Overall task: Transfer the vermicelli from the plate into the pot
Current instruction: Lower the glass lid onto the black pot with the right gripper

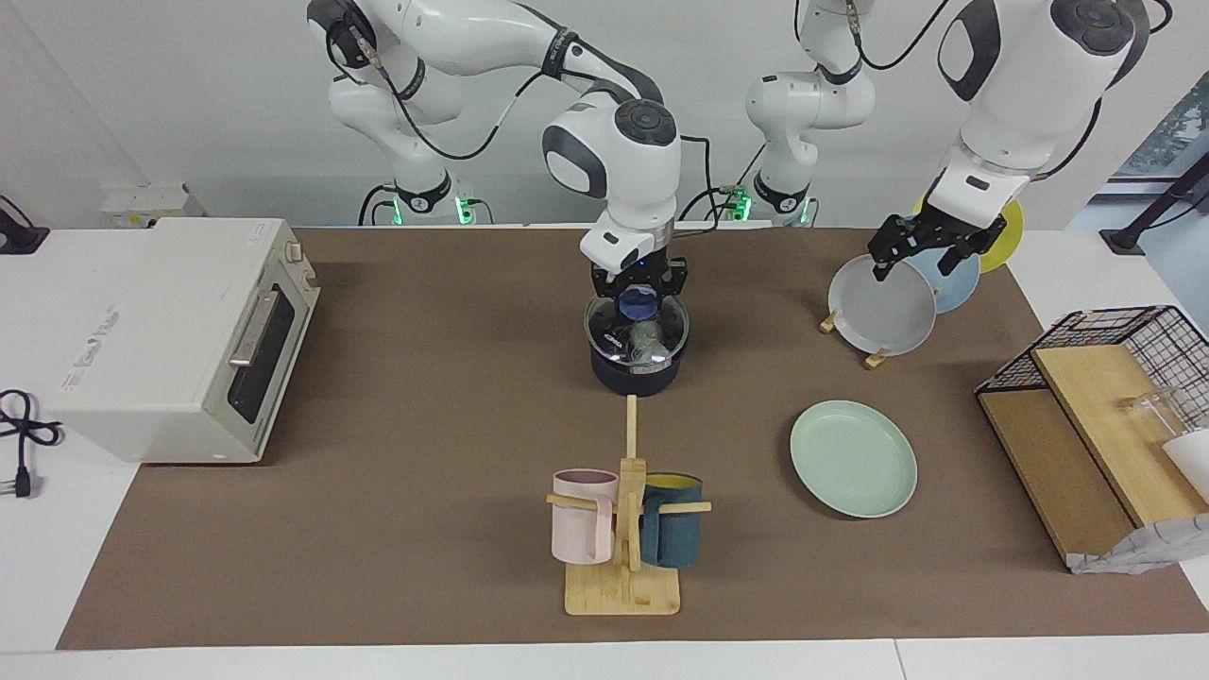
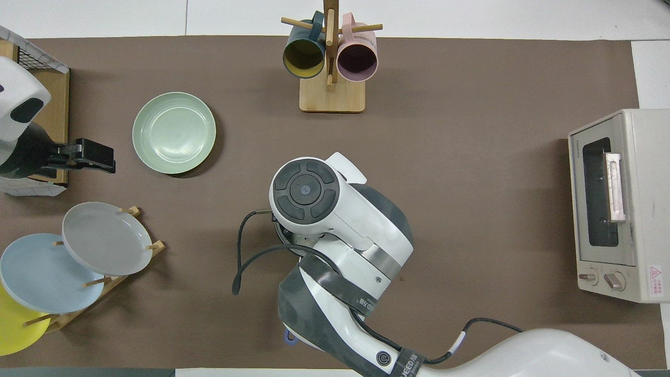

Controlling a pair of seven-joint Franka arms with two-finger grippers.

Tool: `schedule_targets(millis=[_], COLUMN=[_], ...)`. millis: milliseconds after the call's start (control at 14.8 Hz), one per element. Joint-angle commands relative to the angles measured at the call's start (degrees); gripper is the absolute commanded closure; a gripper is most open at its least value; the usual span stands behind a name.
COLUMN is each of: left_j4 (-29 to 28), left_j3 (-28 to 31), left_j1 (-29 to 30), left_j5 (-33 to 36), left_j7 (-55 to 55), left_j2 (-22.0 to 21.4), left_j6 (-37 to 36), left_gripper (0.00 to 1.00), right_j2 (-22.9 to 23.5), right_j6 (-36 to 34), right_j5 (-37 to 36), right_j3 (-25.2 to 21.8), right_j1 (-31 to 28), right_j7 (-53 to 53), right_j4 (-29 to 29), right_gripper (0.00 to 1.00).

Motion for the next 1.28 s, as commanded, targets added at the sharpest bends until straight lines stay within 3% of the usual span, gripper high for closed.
schedule_targets(millis=[0, 1216], left_j4=[0.43, 0.43], left_j3=[-0.89, -1.51], left_j1=[0.64, -0.24], left_j5=[1.79, -0.49], left_j7=[0.82, 0.38], left_j2=[-0.59, -0.94], left_j6=[-1.55, -4.71], left_gripper=[0.0, 0.0], right_j2=[0.97, 2.12], right_j6=[1.87, 3.64], right_j5=[-1.93, -4.4], right_j3=[1.02, 1.11], right_j1=[-0.1, 0.52], right_j7=[1.78, 3.27], right_j4=[-0.27, -2.38], right_gripper=[1.0, 1.0])
